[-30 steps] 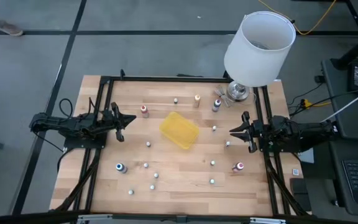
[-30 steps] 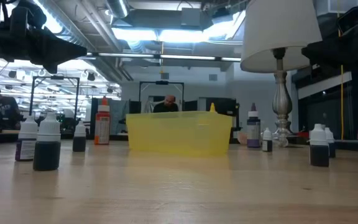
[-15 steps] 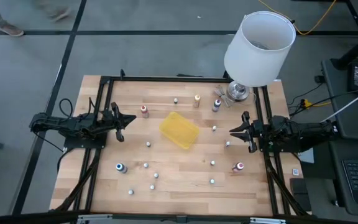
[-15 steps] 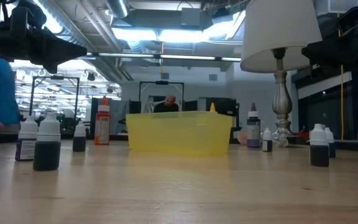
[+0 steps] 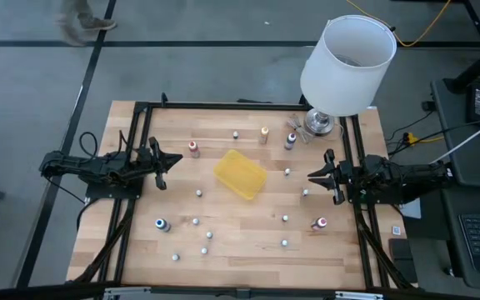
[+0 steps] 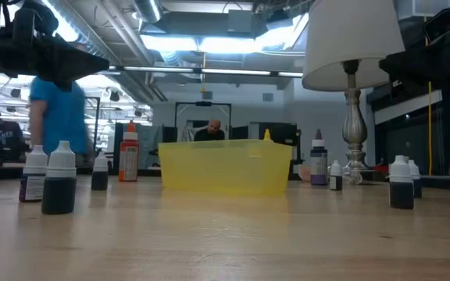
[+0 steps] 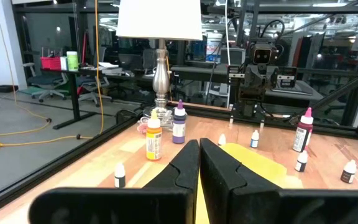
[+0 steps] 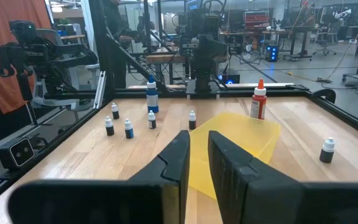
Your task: Pick & Place food coloring
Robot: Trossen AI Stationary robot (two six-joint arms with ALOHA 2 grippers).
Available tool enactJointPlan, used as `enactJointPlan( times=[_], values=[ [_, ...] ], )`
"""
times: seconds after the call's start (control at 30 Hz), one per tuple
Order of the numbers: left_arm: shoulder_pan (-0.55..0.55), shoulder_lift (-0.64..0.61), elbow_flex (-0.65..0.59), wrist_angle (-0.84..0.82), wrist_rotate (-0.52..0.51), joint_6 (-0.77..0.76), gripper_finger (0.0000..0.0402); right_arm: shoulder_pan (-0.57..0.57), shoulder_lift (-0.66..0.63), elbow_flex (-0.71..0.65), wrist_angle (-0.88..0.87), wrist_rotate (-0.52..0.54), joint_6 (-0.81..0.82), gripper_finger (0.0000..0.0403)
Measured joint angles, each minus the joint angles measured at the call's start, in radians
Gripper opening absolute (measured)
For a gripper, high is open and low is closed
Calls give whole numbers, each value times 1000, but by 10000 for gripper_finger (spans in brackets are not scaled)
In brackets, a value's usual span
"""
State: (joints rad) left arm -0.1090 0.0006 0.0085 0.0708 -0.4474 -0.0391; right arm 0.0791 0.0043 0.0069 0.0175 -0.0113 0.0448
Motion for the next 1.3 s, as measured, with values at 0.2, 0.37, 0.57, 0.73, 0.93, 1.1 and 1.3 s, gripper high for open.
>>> enactJointPlan(
  times=[0.2, 0.37, 0.57, 0.73, 0.93, 1.1, 1.3],
  values=[
    [0, 0, 0, 0, 0, 0, 12, 0, 0, 0, 0, 0, 0, 62],
    [0, 0, 0, 0, 0, 0, 11, 0, 0, 0, 0, 0, 0, 62],
    [0, 0, 0, 0, 0, 0, 9, 0, 0, 0, 0, 0, 0, 62],
    [0, 0, 0, 0, 0, 0, 12, 0, 0, 0, 0, 0, 0, 62],
    [0, 0, 0, 0, 0, 0, 10, 0, 0, 0, 0, 0, 0, 62],
    [0, 0, 0, 0, 0, 0, 9, 0, 0, 0, 0, 0, 0, 62],
    [0, 0, 0, 1, -32, 0, 12, 0, 0, 0, 0, 0, 0, 62]
  ],
)
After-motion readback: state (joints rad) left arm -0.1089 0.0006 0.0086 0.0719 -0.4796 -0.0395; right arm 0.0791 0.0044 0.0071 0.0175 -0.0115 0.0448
